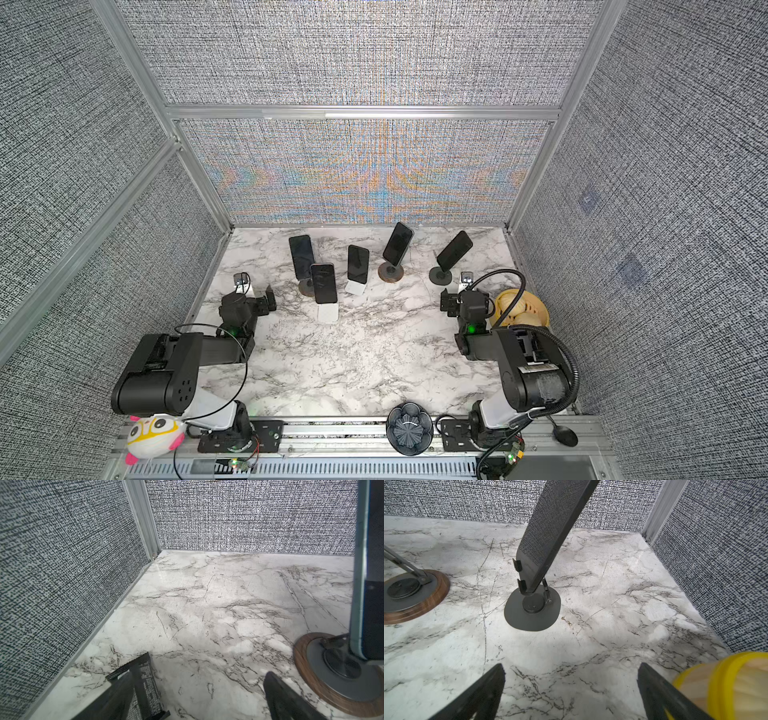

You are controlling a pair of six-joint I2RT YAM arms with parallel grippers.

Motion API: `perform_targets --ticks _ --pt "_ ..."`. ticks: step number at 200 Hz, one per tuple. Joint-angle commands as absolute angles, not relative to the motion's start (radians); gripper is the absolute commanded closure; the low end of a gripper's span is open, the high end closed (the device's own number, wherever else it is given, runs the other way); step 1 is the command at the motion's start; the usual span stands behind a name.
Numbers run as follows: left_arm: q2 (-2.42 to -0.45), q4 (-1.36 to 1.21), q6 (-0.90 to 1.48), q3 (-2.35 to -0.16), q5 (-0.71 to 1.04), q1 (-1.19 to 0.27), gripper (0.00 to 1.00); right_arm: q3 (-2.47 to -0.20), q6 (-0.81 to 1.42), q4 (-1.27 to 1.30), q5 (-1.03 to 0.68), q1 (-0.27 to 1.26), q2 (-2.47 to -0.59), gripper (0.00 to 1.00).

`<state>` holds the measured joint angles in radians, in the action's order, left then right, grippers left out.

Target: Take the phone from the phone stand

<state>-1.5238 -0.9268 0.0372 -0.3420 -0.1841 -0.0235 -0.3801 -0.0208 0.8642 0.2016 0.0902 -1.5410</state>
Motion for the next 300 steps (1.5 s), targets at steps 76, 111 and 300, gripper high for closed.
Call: perform_targets --ticks 76,111,300 --pt "-1.527 -0.95 0.042 -0.347 -0.181 -0.022 0.02 -0.383 -0.02 0.881 0.204 0.09 -1.54 0.01" --pt "-1.529 -0.945 0.043 -0.351 -0.181 -0.02 0.02 -0.392 -0.011 0.864 0.167 0.071 -1.539 0.01" --pt "-0.928 -0.325 0.127 -0.434 -0.279 -0.029 0.01 -0.531 0.09 0.25 0.086 0.055 -1.173 0.01"
